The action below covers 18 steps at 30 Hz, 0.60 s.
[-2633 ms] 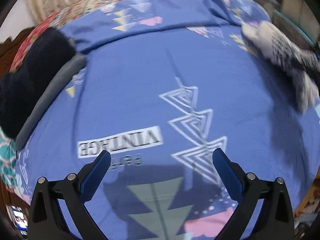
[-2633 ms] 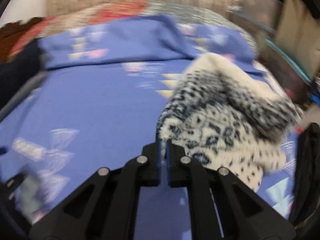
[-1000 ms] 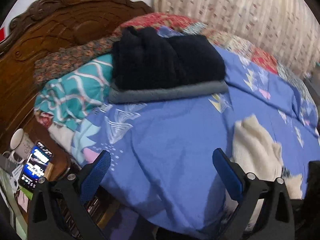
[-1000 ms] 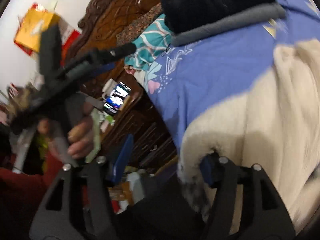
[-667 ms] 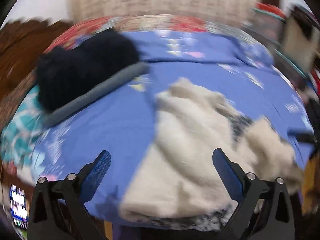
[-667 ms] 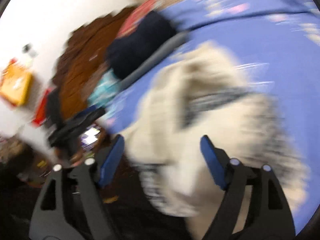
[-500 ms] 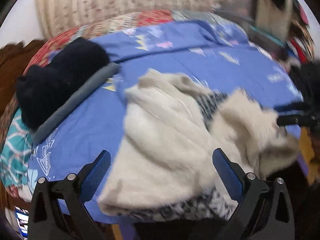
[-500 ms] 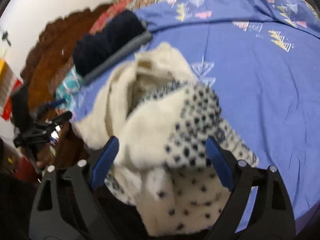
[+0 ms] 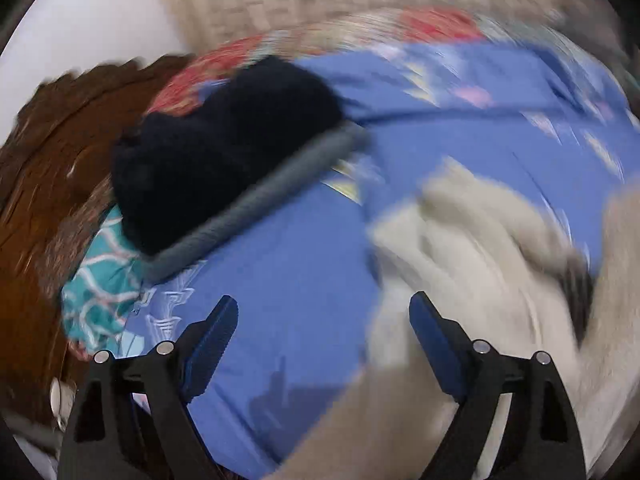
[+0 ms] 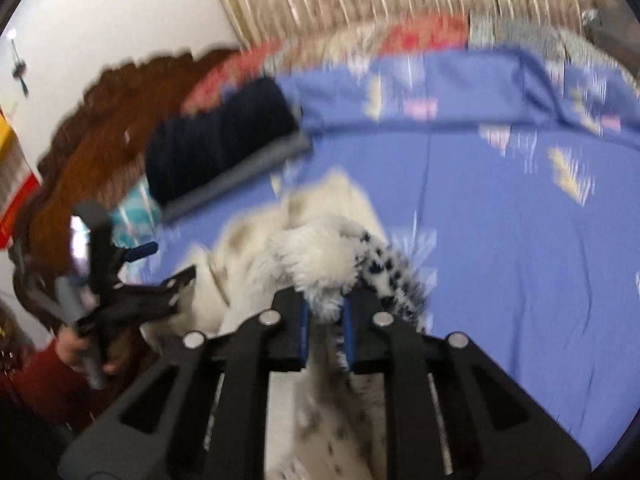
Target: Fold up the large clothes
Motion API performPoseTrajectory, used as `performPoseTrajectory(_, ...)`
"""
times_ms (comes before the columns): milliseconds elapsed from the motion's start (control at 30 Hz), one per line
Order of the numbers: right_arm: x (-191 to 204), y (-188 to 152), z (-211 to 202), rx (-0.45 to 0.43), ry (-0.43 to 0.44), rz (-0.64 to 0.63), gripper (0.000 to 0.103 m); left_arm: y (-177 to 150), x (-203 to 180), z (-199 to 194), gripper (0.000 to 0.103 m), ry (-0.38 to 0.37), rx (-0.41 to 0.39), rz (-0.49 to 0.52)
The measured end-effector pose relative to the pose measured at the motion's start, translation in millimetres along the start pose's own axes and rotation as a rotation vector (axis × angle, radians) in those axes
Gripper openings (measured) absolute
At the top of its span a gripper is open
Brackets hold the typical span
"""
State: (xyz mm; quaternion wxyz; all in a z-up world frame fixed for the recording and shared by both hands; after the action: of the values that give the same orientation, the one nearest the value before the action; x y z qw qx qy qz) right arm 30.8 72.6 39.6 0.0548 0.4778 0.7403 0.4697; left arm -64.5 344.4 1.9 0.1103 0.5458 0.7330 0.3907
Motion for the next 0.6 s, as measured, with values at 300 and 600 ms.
performPoseTrajectory(300,-34.5,-49.4,-40.2,0.051,-0.054,0.010,0.092,-12.9,-53.7,-90.0,0.103,-0.306,-0.119,0.168)
performPoseTrajectory(600,-19.4,-105.4,34.1,0.409,0.082,0.097,0.078,-62.8,-67.9,-98.2,0.103,-0.375,-0.002,0.229)
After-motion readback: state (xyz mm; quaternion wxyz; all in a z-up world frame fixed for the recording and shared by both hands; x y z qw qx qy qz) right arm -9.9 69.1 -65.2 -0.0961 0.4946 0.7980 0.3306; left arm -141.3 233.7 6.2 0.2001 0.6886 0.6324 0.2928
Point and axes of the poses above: each gripper's, at about its wrist camera, not at the fingertips, and z roughly the way its jaws point, x to its left, y to its top, the point moved 2 cm from there along z, roughly the way its jaws point, and after that the axes turned 5 degrees about -x, right-handed, at the moved point
